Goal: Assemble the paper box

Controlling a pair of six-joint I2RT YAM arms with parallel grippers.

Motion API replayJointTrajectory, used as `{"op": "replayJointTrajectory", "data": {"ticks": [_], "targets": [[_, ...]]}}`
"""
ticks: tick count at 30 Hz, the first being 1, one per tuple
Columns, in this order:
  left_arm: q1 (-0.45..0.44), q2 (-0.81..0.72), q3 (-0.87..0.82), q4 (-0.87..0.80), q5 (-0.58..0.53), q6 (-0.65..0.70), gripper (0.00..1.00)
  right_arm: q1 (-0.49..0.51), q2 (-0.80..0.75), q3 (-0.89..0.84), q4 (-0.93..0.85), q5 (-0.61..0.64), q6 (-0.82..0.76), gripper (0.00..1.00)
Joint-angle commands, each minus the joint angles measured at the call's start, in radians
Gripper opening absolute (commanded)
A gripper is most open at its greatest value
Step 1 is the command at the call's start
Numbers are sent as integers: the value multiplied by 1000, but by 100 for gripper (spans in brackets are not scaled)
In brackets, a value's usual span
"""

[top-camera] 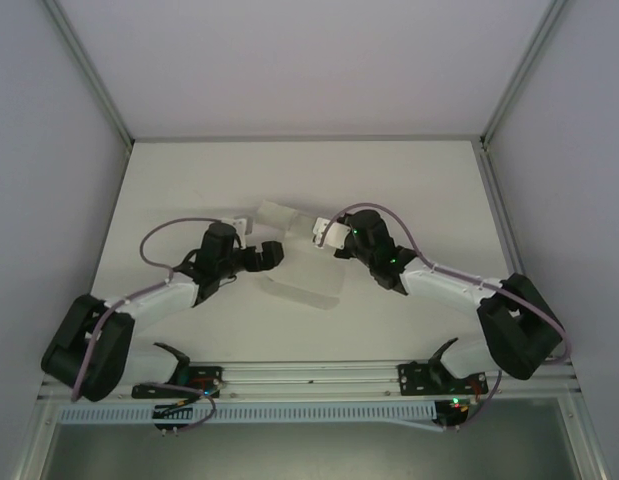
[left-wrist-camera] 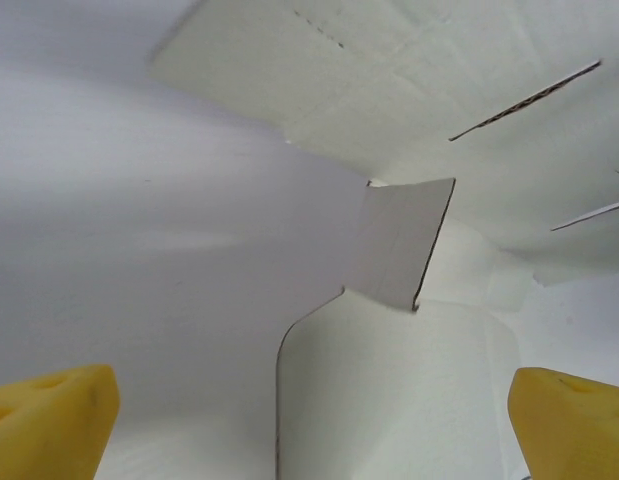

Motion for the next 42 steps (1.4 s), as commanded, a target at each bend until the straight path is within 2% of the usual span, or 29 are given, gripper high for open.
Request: {"op": "replayJointTrajectory", "data": {"ticks": [1, 6, 9, 17, 19, 23, 28, 33, 37, 42], "targets": [[-3, -115, -15, -157, -109, 25, 100, 19, 14, 34, -3, 66, -74, 0], [43, -248, -3, -313, -234, 13, 100, 50, 73, 48, 18, 183, -190, 0], [102, -275, 0, -350, -236, 2, 100, 82, 112, 42, 65, 257, -257, 0], [255, -238, 3, -267, -160, -9, 100, 131, 170, 2, 219, 299, -312, 0], [289, -208, 9, -232, -135, -13, 100, 140, 186, -11, 248, 310, -330, 0], [348, -120, 33, -155, -67, 13, 100, 159, 233, -64, 422, 365, -390, 0], [406, 11, 70, -39, 16, 12, 100, 159, 262, -94, 519, 352, -399, 0], [410, 174, 158, 8, 53, 56, 100, 159, 317, -127, 641, 365, -454, 0], [409, 302, 225, 73, 153, 82, 100, 159, 368, -138, 759, 395, -470, 0], [408, 442, 297, 113, 264, 94, 100, 158, 370, -135, 755, 382, -423, 0]]}}
